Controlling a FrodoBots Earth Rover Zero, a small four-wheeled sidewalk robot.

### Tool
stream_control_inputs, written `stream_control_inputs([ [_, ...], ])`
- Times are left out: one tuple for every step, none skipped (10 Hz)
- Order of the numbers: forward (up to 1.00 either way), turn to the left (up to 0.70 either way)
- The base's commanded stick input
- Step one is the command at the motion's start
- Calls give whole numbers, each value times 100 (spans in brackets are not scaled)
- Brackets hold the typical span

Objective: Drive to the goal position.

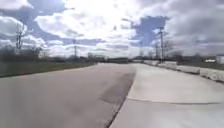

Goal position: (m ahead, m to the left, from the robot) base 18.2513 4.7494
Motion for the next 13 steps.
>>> stream_control_inputs([
  [100,-27],
  [100,-27],
  [100,-22],
  [100,-5],
  [100,0],
  [100,0],
  [100,0],
  [100,0],
  [100,0],
  [100,0],
  [100,0],
  [100,27],
  [100,24],
])
